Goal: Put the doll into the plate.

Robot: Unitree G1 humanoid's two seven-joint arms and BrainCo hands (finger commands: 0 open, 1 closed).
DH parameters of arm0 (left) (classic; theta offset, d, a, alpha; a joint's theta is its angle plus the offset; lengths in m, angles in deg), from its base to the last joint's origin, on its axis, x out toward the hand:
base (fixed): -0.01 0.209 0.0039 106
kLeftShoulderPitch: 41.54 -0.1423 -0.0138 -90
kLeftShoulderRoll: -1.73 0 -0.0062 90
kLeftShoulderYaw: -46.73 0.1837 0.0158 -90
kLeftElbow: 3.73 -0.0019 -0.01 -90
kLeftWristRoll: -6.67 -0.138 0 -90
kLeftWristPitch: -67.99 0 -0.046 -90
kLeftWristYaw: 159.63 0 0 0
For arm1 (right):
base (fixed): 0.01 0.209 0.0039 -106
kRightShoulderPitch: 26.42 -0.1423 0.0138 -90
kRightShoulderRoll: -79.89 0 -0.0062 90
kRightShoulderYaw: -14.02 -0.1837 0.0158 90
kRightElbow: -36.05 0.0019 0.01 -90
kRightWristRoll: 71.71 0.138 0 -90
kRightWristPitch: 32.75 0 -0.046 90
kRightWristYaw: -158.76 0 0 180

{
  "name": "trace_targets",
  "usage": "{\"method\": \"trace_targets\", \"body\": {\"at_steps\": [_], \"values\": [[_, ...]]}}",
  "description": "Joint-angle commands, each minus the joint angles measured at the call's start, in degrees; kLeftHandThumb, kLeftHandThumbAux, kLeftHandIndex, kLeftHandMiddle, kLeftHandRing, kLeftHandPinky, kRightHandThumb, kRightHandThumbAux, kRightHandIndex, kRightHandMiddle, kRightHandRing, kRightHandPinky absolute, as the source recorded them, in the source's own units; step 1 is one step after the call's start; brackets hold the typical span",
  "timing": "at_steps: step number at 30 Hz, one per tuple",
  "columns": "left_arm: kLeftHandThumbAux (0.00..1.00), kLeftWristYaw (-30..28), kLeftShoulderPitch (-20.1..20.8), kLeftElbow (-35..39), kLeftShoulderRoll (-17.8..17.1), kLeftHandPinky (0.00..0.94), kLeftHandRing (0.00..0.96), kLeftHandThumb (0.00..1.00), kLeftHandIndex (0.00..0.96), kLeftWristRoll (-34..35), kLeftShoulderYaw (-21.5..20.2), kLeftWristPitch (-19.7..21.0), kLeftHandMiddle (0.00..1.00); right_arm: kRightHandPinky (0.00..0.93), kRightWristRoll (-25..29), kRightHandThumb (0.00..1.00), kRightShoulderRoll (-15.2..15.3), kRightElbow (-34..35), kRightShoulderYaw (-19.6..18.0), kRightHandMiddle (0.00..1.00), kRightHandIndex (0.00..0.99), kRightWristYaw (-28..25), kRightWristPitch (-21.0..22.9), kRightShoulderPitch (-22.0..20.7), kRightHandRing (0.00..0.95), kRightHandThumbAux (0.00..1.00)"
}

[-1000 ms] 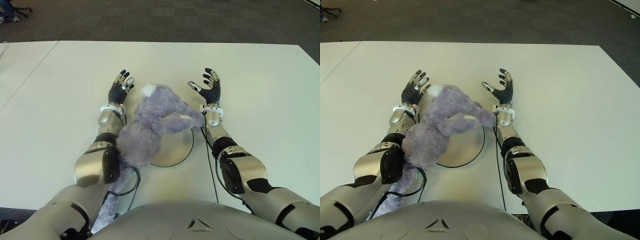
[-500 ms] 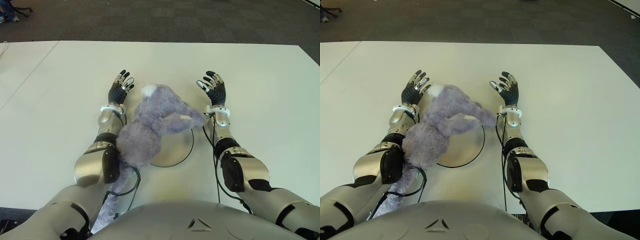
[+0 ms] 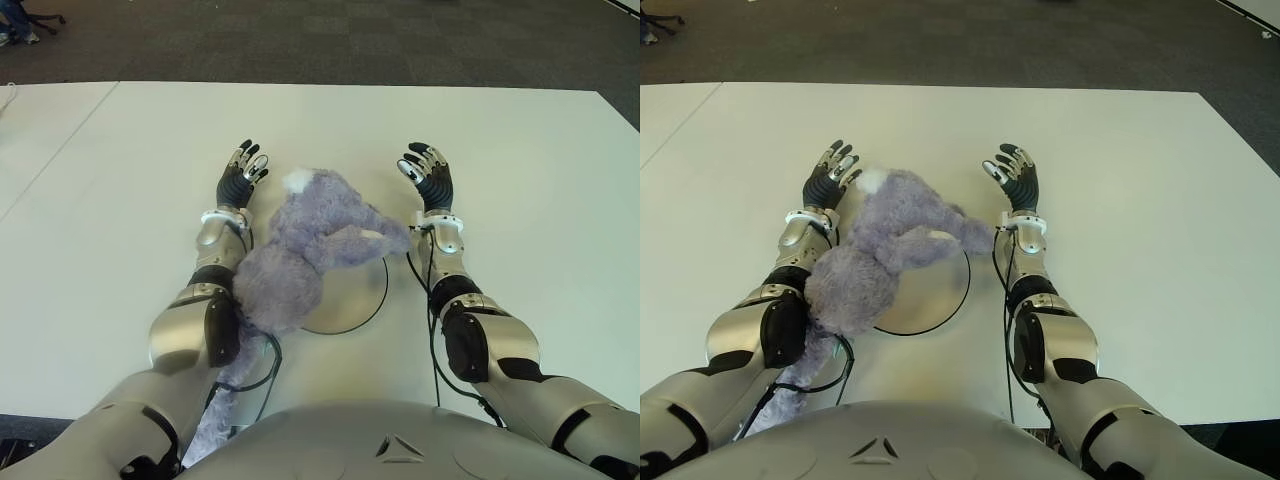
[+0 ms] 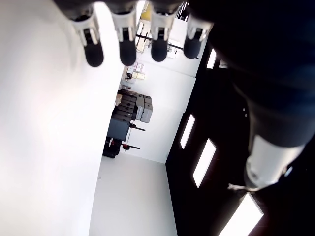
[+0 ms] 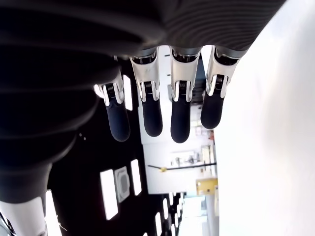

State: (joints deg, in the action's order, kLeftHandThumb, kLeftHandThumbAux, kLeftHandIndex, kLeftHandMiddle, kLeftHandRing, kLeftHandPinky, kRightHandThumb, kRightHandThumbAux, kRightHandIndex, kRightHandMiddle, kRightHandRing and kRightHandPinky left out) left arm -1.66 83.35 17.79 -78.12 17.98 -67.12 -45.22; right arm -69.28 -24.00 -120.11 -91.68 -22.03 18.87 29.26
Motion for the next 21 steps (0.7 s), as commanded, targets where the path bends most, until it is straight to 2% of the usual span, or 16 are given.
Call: {"method": "trace_targets", "body": {"at_steps": [1,21], "values": [[0.678,0.05,-13.52,-8.34,2.35,0.119,0.093,0.000,0.066,0.26,-0.59,7.35,0.084,0.245,2.96,0.000,-2.12,-9.59,-3.50,0.305,0.261,-0.93,2.01,17.55,0.274,0.691],[0.686,0.19,-13.51,-8.35,2.32,0.113,0.080,0.000,0.049,0.26,-0.59,7.48,0.065,0.252,2.72,0.000,-2.35,-9.54,-4.67,0.297,0.263,-0.60,2.48,17.34,0.273,0.723]]}}
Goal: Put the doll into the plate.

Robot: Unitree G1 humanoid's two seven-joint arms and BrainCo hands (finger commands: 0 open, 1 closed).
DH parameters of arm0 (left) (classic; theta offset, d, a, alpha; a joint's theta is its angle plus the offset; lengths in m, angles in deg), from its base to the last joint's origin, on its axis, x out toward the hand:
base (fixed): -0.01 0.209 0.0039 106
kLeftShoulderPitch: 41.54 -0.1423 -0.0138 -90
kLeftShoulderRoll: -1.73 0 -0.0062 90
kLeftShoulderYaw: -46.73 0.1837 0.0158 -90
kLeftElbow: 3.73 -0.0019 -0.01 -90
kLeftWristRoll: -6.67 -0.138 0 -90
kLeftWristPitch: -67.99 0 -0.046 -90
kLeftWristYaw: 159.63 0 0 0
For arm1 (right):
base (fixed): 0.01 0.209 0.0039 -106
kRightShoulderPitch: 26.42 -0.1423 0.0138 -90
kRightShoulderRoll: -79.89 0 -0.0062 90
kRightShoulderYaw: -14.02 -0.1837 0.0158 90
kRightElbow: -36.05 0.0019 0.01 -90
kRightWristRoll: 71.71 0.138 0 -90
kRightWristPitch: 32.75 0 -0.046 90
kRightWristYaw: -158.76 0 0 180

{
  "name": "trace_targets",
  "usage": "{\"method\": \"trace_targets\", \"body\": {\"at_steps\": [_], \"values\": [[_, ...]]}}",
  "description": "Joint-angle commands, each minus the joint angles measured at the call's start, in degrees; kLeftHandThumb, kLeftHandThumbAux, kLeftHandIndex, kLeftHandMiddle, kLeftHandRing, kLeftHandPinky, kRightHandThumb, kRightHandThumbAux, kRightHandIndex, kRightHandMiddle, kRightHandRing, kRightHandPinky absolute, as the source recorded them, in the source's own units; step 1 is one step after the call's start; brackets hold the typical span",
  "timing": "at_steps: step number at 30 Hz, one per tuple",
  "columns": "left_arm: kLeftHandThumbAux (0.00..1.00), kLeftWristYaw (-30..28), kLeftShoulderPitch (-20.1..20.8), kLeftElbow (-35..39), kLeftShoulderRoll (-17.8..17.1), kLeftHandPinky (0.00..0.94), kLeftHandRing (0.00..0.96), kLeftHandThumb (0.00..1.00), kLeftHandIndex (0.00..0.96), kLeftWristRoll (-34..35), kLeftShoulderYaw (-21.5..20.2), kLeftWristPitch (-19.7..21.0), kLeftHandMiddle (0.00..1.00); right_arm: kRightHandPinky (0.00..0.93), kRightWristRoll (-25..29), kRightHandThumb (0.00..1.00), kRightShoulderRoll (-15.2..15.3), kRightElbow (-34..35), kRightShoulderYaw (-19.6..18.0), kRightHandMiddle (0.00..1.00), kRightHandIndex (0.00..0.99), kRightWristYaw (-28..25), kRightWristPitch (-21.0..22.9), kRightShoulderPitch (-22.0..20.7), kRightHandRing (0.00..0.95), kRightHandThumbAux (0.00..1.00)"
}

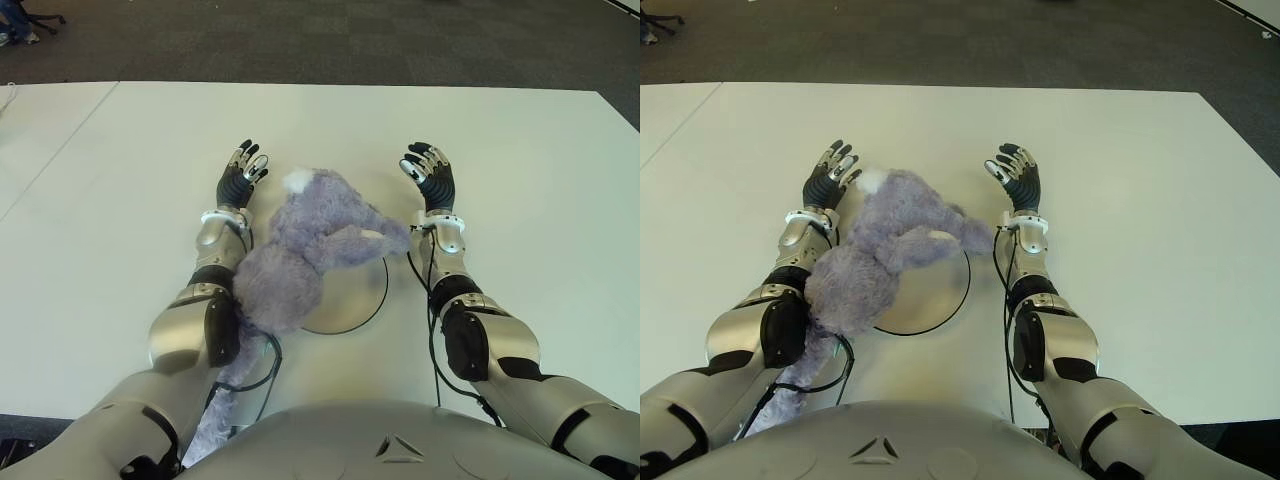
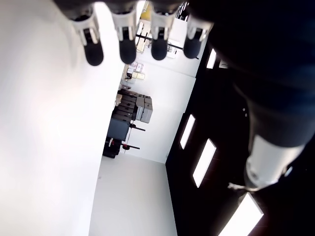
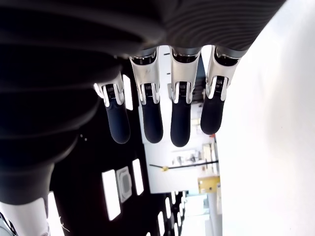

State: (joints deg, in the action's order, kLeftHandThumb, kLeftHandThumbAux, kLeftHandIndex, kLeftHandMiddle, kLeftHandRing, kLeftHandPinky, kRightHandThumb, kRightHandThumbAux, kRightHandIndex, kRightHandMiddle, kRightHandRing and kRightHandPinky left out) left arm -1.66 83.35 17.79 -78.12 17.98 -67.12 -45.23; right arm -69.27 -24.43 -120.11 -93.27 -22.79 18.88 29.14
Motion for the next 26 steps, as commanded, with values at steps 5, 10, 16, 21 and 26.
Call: {"method": "trace_targets", "body": {"at_steps": [5,10,16,21,26], "values": [[0.685,0.36,-13.47,-8.37,2.33,0.116,0.080,0.000,0.053,0.26,-0.60,7.59,0.066,0.257,2.54,0.002,-1.96,-9.51,-3.04,0.298,0.266,0.42,2.19,17.51,0.277,0.734],[0.683,0.35,-13.44,-8.38,2.33,0.122,0.084,0.000,0.056,0.36,-0.70,7.75,0.070,0.270,2.31,0.005,-1.97,-9.49,-2.95,0.305,0.270,0.66,1.95,17.57,0.288,0.747],[0.680,0.37,-13.39,-8.38,2.40,0.114,0.083,0.000,0.054,0.53,-0.84,7.92,0.069,0.266,2.09,0.001,-1.90,-9.50,-2.82,0.307,0.269,0.77,1.93,17.62,0.290,0.749],[0.678,0.56,-13.37,-8.38,2.46,0.121,0.085,0.000,0.056,0.45,-0.78,7.85,0.072,0.275,2.01,0.000,-1.86,-9.48,-2.78,0.308,0.270,0.87,1.73,17.66,0.292,0.750],[0.673,0.80,-13.35,-8.38,2.46,0.129,0.095,0.000,0.066,0.33,-0.69,7.80,0.084,0.274,1.89,0.000,-1.89,-9.46,-2.70,0.311,0.271,1.09,1.51,17.64,0.298,0.751]]}}
